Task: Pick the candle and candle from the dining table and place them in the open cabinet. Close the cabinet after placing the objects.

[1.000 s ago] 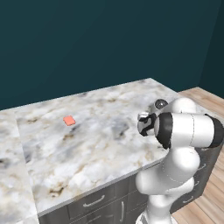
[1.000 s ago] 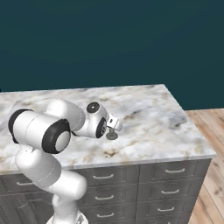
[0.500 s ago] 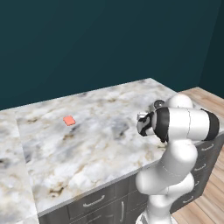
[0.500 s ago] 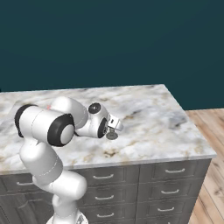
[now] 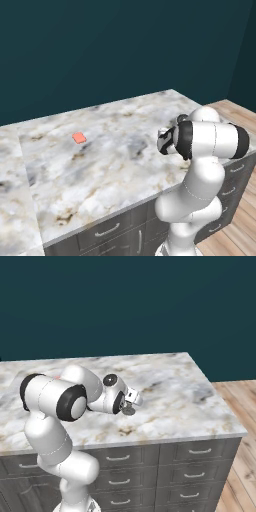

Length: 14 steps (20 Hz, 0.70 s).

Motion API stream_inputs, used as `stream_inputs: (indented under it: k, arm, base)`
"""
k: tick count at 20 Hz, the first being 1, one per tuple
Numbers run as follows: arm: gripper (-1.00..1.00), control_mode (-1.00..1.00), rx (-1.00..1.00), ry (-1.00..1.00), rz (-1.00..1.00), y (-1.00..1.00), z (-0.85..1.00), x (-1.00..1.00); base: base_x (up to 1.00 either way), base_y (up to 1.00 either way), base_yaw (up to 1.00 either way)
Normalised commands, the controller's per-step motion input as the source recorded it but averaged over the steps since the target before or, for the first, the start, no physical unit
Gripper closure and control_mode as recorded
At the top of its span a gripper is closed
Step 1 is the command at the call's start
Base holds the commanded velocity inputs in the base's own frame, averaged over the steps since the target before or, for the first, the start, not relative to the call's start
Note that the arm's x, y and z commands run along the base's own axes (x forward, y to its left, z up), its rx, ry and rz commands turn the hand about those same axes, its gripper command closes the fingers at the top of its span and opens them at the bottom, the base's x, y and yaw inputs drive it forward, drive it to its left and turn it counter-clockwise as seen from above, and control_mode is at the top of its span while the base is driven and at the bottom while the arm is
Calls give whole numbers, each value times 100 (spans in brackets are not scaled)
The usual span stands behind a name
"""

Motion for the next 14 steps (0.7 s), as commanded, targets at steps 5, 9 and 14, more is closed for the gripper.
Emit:
stream_inputs:
  k: [5,9,14]
  arm:
    - [100,-100,0,0,0,0,0,0]
    - [100,-100,0,0,0,0,0,0]
    - [100,-100,0,0,0,0,0,0]
  base:
    - [0,0,0]
    - [0,0,0]
    - [0,0,0]
